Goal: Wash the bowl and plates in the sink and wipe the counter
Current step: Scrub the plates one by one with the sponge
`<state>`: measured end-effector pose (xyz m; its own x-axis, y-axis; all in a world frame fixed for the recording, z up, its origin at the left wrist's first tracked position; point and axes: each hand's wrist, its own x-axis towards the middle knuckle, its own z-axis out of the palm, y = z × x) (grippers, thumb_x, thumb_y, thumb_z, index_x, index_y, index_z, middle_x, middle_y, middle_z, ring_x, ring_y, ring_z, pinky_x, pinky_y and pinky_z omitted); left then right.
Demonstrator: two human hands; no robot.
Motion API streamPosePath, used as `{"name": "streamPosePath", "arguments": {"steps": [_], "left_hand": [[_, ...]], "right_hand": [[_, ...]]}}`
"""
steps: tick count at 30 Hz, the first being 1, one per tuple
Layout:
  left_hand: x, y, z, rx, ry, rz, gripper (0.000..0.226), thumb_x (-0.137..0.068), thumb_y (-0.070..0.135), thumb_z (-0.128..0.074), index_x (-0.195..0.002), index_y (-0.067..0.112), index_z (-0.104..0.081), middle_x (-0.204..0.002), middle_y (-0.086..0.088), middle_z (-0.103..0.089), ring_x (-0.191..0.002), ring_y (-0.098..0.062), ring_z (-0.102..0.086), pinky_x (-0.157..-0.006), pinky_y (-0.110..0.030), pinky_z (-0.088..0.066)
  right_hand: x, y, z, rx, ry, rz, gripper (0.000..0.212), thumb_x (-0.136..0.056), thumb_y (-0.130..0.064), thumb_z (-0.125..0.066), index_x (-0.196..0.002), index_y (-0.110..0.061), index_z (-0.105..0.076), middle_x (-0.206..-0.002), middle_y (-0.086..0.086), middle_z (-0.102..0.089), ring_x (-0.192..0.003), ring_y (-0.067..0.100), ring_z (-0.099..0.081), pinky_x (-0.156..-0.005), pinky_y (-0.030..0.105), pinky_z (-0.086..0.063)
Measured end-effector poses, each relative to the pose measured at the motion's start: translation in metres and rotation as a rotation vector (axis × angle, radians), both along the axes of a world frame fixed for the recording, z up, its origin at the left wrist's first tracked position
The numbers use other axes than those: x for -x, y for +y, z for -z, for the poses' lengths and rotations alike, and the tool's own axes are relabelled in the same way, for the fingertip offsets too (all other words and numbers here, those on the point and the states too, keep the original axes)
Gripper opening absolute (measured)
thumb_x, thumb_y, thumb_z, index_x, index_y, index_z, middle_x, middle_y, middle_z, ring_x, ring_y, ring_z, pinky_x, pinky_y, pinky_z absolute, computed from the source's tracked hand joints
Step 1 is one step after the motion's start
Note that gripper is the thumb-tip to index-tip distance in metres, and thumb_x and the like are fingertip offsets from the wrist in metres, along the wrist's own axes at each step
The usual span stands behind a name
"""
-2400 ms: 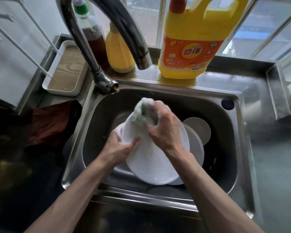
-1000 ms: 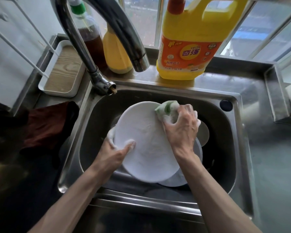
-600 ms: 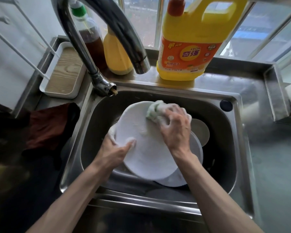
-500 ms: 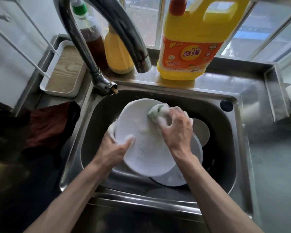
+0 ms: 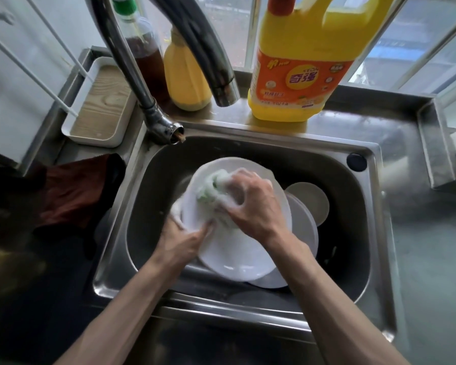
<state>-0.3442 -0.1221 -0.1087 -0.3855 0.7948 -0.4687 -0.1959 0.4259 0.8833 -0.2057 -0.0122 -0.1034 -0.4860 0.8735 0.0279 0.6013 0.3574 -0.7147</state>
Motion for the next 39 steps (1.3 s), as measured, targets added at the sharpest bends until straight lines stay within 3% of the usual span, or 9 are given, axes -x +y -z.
{"name": "streamPosePath", "arguments": {"steps": [4, 7, 12, 16, 23, 25, 29, 34, 39], "left_hand": [[-0.005, -0.006, 0.003, -0.023, -0.017, -0.010, 0.051, -0.084, 0.008, -0.083, -0.119, 0.034, -0.056, -0.115, 0.000, -0.071, -0.105, -0.020, -0.071, -0.080, -0.037, -0.062], [-0.001, -0.006, -0.001, -0.035, 0.045, 0.074, 0.045, -0.086, 0.006, -0.080, -0.110, 0.038, -0.059, -0.101, 0.010, -0.075, -0.097, -0.012, -0.073, -0.070, -0.029, -0.062], [0.015, 0.009, -0.011, -0.026, 0.333, 0.272, 0.052, -0.088, 0.017, -0.081, -0.133, 0.031, -0.058, -0.114, 0.005, -0.069, -0.103, -0.008, -0.068, -0.085, -0.025, -0.058], [0.024, 0.022, -0.022, -0.067, 0.513, 0.396, 0.042, -0.091, 0.028, -0.075, -0.129, 0.018, -0.062, -0.103, 0.001, -0.072, -0.093, -0.010, -0.070, -0.080, -0.029, -0.060], [0.027, 0.024, -0.026, -0.101, 0.630, 0.372, 0.051, -0.088, 0.037, -0.062, -0.136, 0.018, -0.061, -0.103, -0.008, -0.073, -0.091, -0.024, -0.071, -0.079, -0.048, -0.059], [0.026, 0.020, -0.026, -0.138, 0.614, 0.360, 0.045, -0.092, 0.032, -0.065, -0.135, 0.018, -0.062, -0.105, -0.004, -0.073, -0.093, -0.020, -0.071, -0.080, -0.044, -0.059], [0.018, 0.006, -0.026, -0.178, 0.475, 0.286, 0.042, -0.093, 0.019, -0.072, -0.133, 0.022, -0.061, -0.111, 0.025, -0.069, -0.104, 0.003, -0.066, -0.079, -0.008, -0.050], [0.016, -0.006, -0.016, -0.175, 0.372, 0.004, 0.042, -0.093, 0.014, -0.074, -0.131, 0.025, -0.061, -0.111, 0.014, -0.069, -0.101, -0.007, -0.070, -0.075, -0.023, -0.060], [0.006, -0.009, -0.004, -0.165, 0.249, -0.105, 0.041, -0.092, 0.020, -0.075, -0.124, 0.039, -0.059, -0.115, 0.005, -0.071, -0.103, -0.014, -0.072, -0.076, -0.025, -0.061]], "right_hand": [[-0.001, 0.016, 0.010, -0.139, -0.021, 0.222, 0.026, -0.091, -0.044, -0.076, -0.097, -0.021, -0.065, -0.101, -0.005, -0.062, -0.092, 0.019, -0.054, -0.085, 0.037, -0.035], [-0.017, 0.017, 0.018, -0.172, -0.031, 0.422, 0.031, -0.091, -0.042, -0.075, -0.099, -0.017, -0.058, -0.104, -0.001, -0.055, -0.094, 0.020, -0.050, -0.086, 0.046, -0.043], [-0.028, 0.026, -0.004, 0.155, 0.184, 0.248, 0.046, -0.091, -0.038, -0.078, -0.123, -0.023, -0.049, -0.099, -0.014, -0.064, -0.092, 0.019, -0.066, -0.085, 0.048, -0.055], [-0.021, 0.028, -0.023, 0.119, 0.185, 0.100, 0.055, -0.100, -0.045, -0.065, -0.147, -0.034, -0.040, -0.105, -0.013, -0.065, -0.094, 0.017, -0.066, -0.084, 0.048, -0.057], [0.012, 0.027, -0.041, -0.059, 0.091, -0.122, 0.017, -0.100, -0.032, -0.062, -0.109, -0.018, -0.060, -0.105, -0.003, -0.062, -0.096, 0.017, -0.055, -0.090, 0.050, -0.048], [0.013, 0.029, -0.041, -0.002, 0.031, -0.155, 0.020, -0.102, -0.039, -0.059, -0.112, -0.022, -0.062, -0.105, -0.007, -0.063, -0.096, 0.014, -0.057, -0.091, 0.048, -0.047], [0.000, 0.038, -0.033, 0.324, 0.089, 0.100, 0.043, -0.098, -0.060, -0.057, -0.130, -0.034, -0.065, -0.116, -0.006, -0.073, -0.107, 0.017, -0.066, -0.098, 0.043, -0.054], [-0.029, 0.040, -0.002, 0.575, 0.127, 0.467, 0.055, -0.089, -0.065, -0.056, -0.128, -0.029, -0.069, -0.118, 0.000, -0.074, -0.111, 0.024, -0.067, -0.105, 0.046, -0.052], [-0.032, 0.032, 0.007, 0.607, 0.210, 0.548, 0.056, -0.089, -0.068, -0.054, -0.129, -0.032, -0.066, -0.121, -0.002, -0.071, -0.113, 0.021, -0.065, -0.107, 0.041, -0.048]]}}
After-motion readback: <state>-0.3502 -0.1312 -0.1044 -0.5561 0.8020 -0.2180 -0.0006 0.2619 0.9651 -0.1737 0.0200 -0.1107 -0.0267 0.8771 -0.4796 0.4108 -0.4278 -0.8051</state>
